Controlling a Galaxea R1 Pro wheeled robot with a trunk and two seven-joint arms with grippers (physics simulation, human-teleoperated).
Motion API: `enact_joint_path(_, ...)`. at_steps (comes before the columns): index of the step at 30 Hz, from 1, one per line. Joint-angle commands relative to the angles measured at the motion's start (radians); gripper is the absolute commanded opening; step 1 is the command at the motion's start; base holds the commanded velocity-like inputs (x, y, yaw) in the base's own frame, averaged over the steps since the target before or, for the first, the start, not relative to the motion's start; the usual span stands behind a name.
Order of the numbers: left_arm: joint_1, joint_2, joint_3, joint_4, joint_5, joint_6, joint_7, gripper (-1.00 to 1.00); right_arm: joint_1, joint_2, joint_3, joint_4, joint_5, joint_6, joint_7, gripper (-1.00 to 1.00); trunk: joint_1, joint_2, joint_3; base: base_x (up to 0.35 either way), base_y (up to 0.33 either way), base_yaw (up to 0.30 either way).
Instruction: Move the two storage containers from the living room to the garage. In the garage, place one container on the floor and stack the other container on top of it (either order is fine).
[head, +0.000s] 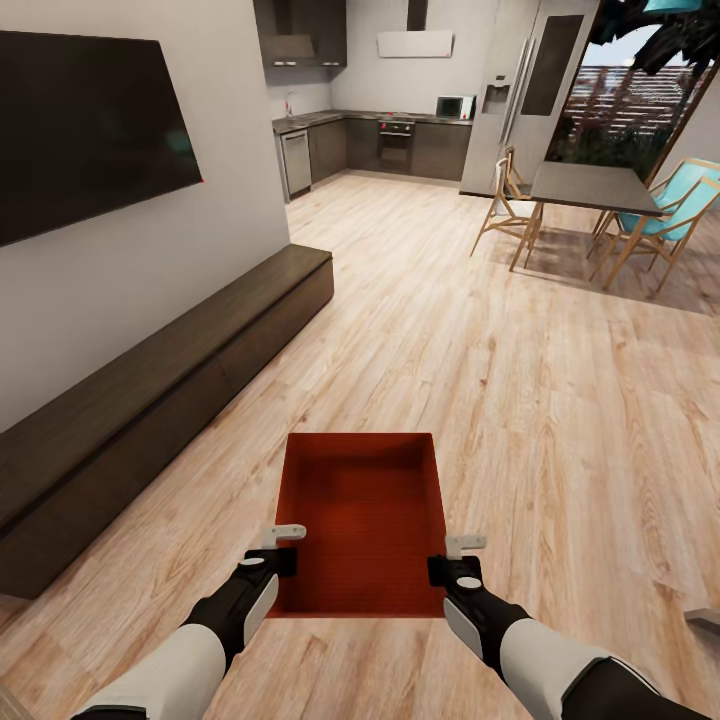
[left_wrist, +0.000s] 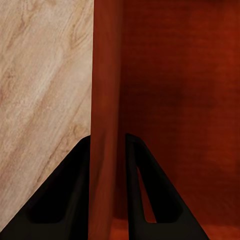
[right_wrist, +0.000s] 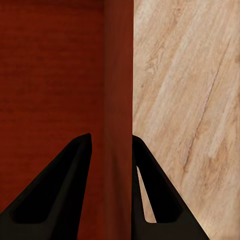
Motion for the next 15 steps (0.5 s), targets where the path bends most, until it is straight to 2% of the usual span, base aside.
enact_joint_path(1,-0.001,0.013,0.005,-0.066,0.003,0.006,0.004,-1.00,0.000,-0.001,0.031,0.036,-0.016,-0.001,0.000,-1.00,0.000,-0.001,-0.001,0.000,0.000,0.000)
enact_joint_path(15,-0.001,0.013,0.005,-0.066,0.003,0.006,0.004,-1.00,0.000,0.000,0.031,0.036,-0.016,-0.001,0.000,-1.00,0.000,-0.001,-0.001,0.000,0.000,0.000)
